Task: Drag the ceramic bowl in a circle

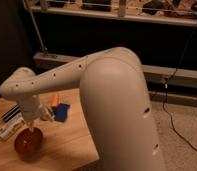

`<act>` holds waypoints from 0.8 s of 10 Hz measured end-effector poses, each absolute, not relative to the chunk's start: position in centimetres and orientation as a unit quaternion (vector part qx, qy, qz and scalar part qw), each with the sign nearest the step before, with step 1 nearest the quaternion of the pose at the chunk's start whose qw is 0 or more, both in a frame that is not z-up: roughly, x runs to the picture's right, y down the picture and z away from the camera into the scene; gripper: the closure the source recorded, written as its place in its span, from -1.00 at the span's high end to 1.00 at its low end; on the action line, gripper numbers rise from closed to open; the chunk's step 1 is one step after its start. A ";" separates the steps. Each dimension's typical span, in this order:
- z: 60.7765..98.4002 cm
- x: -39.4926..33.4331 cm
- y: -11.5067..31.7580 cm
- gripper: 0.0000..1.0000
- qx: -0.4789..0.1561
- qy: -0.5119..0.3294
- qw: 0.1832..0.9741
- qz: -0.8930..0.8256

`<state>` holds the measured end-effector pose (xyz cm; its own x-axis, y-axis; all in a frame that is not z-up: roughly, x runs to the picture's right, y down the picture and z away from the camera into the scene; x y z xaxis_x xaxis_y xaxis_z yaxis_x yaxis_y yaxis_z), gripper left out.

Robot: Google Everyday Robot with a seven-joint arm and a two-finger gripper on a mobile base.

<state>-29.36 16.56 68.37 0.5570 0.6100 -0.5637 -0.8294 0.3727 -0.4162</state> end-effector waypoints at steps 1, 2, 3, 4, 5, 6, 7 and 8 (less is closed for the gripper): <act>68.9 -30.0 17.0 0.30 -0.347 0.152 0.818 0.433; 70.0 -30.5 17.6 0.30 -0.351 0.142 0.824 0.421; 71.2 -30.7 18.3 0.30 -0.354 0.135 0.829 0.411; 72.3 -30.5 18.7 0.30 -0.355 0.131 0.833 0.404; 73.5 -30.4 19.5 0.30 -0.360 0.127 0.836 0.394; 74.3 -30.3 20.0 0.30 -0.361 0.124 0.839 0.387; 75.2 -30.1 20.7 0.30 -0.364 0.124 0.842 0.378; 76.0 -29.9 21.3 0.30 -0.367 0.125 0.845 0.368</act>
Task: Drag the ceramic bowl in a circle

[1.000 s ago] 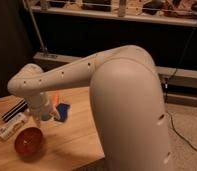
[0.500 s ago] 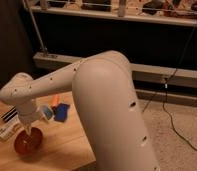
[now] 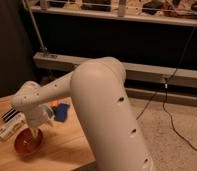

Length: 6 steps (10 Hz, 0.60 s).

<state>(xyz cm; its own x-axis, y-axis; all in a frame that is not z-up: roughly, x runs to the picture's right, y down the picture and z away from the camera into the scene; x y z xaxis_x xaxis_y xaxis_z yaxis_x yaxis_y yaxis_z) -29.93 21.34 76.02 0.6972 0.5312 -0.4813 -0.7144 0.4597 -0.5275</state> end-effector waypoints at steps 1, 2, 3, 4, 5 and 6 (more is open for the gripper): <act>76.7 -29.9 21.9 0.22 -0.370 0.125 0.847 0.360; 77.1 -30.1 22.3 0.04 -0.373 0.124 0.850 0.351; 77.4 -30.4 22.6 -0.13 -0.374 0.122 0.852 0.344; 77.5 -31.0 22.5 -0.41 -0.374 0.120 0.855 0.338; 77.5 -31.3 22.3 -0.54 -0.373 0.119 0.856 0.336; 77.6 -31.7 21.6 -0.76 -0.368 0.119 0.859 0.335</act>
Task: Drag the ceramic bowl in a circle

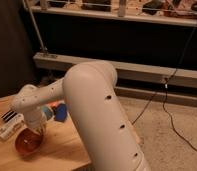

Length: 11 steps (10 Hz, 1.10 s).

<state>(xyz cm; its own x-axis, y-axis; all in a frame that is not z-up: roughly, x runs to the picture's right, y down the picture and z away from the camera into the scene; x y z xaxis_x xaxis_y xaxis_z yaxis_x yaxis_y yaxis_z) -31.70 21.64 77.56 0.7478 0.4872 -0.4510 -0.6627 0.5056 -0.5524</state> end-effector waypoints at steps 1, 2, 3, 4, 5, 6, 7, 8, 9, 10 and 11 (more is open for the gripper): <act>77.6 -32.3 20.8 -0.97 -0.359 0.121 0.864 0.333; 77.7 -32.6 20.3 -1.00 -0.354 0.123 0.866 0.331; 78.0 -33.0 20.0 -1.00 -0.347 0.129 0.869 0.328; 78.2 -33.5 19.8 -1.00 -0.343 0.134 0.870 0.327; 78.8 -34.3 20.1 -1.00 -0.339 0.145 0.872 0.321; 79.1 -35.4 20.7 -1.00 -0.340 0.153 0.873 0.313; 79.2 -36.4 21.7 -1.00 -0.345 0.160 0.875 0.301; 78.8 -38.3 23.5 -1.00 -0.356 0.163 0.879 0.272; 78.2 -39.6 25.0 -1.00 -0.366 0.162 0.882 0.249; 77.5 -40.5 26.0 -1.00 -0.373 0.158 0.886 0.226; 76.3 -41.4 27.4 -1.00 -0.380 0.150 0.893 0.187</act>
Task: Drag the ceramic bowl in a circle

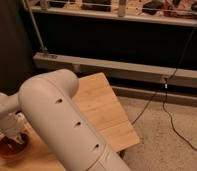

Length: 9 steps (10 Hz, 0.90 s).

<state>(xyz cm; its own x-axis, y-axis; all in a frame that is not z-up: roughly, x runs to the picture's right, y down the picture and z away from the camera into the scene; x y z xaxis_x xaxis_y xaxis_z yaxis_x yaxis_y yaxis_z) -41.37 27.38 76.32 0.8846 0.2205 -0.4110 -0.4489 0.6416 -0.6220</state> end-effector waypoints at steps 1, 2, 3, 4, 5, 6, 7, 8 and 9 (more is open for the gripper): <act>75.6 -41.6 28.0 -1.00 -0.382 0.144 0.898 0.165; 74.7 -41.6 28.1 -1.00 -0.382 0.135 0.903 0.145; 73.9 -41.1 28.1 -1.00 -0.380 0.127 0.908 0.125; 73.4 -40.5 28.0 -1.00 -0.382 0.125 0.908 0.119; 73.0 -39.3 27.9 -1.00 -0.385 0.124 0.907 0.120; 72.6 -38.3 28.0 -1.00 -0.391 0.125 0.904 0.121; 72.1 -36.7 28.6 -1.00 -0.399 0.130 0.900 0.121; 71.8 -35.9 28.9 -1.00 -0.403 0.133 0.897 0.121; 71.7 -34.3 29.4 -1.00 -0.410 0.141 0.892 0.124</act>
